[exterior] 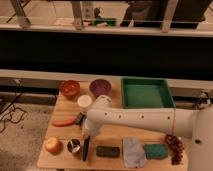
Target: Wipe red bowl with brush
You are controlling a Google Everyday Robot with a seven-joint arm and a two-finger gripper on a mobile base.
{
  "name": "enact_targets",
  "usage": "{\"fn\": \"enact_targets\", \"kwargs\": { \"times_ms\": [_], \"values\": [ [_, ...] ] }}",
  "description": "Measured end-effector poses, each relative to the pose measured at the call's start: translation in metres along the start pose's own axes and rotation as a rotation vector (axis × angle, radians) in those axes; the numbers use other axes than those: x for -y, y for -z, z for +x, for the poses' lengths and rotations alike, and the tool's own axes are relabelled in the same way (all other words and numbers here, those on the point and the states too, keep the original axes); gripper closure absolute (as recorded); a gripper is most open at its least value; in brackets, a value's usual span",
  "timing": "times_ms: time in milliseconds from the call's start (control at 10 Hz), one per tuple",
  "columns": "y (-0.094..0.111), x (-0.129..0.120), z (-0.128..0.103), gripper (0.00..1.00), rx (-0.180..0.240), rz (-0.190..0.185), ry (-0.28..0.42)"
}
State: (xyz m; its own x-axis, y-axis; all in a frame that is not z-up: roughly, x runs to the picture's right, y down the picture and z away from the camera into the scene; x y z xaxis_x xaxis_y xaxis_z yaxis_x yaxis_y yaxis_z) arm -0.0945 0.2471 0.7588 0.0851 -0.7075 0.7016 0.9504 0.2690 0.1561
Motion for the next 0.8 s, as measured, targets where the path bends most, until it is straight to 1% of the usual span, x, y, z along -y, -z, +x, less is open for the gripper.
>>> {"fn": "enact_targets", "kwargs": {
  "times_ms": [100, 200, 500, 600, 800],
  "values": [
    [0.005, 0.002, -0.002, 0.81, -0.011, 0.000, 0.005],
    [0.014, 0.005, -0.005, 0.81, -0.028, -0.001, 0.014],
    [0.029, 0.007, -0.009, 0.81, -0.064, -0.001, 0.023],
    [0.036, 0.010, -0.012, 0.81, -0.081, -0.001, 0.032],
    [0.045, 0.016, -0.016, 0.81, -0.101, 0.002, 0.046]
  ]
}}
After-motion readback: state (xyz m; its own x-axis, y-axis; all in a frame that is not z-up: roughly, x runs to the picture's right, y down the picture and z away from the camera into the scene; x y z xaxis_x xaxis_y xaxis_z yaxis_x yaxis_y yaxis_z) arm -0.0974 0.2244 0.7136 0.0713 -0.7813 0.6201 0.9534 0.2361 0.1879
